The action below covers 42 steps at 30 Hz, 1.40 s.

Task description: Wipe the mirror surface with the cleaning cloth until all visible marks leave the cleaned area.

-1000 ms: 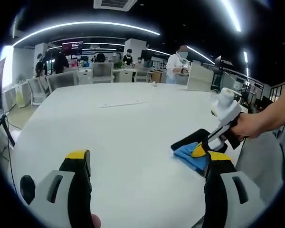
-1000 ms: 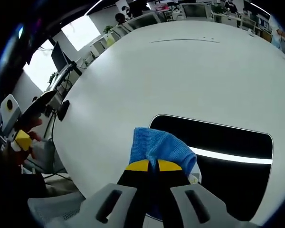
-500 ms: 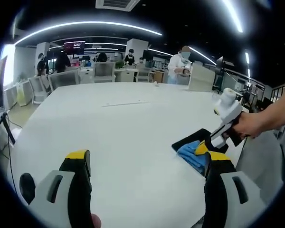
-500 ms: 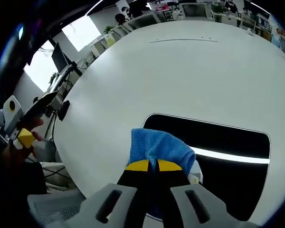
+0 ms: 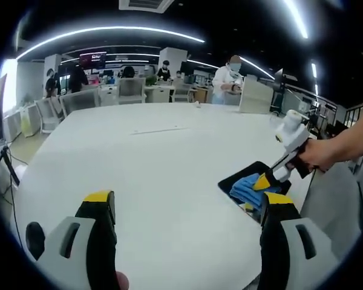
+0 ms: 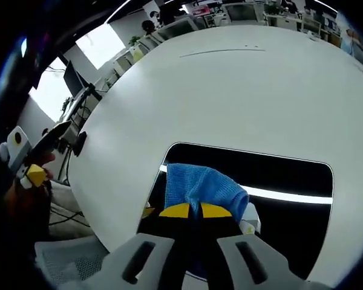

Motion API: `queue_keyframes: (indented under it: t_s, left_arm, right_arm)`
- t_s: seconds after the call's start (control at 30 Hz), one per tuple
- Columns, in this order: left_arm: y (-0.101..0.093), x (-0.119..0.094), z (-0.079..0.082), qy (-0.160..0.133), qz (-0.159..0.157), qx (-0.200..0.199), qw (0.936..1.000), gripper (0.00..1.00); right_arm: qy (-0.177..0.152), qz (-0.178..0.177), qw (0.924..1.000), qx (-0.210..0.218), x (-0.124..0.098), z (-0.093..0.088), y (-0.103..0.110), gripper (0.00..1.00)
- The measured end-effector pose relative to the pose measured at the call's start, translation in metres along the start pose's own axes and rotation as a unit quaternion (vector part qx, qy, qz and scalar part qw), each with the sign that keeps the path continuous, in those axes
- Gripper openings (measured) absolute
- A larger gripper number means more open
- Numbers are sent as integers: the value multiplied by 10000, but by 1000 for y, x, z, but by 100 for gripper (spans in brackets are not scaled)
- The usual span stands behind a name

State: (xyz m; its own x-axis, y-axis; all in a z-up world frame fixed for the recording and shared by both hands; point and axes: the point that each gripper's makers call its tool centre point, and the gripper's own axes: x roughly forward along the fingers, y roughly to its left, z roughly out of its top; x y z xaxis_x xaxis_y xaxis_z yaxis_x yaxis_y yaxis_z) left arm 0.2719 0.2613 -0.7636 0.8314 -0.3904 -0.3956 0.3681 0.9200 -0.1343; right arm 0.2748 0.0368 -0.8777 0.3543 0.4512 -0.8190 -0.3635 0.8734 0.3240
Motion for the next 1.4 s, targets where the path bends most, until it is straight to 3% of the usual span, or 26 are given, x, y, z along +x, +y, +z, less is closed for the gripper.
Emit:
queue_keyframes:
  t_s: [0.53,0.87,1.4]
  left_arm:
    - [-5,1,-3,63,-21,44,10000,99]
    - [-29,-4,-18,182,-109,135,9997,99]
    - [-22,-9,-13,32,-238,210,9995,99]
  right_arm:
    - [-75,-62,9999,92,-13,-5,-27,0]
    - [-46,-85,9999,85,-21,-8,-46,0]
    - [-50,-278,9994,177,-39,-13,-83,0]
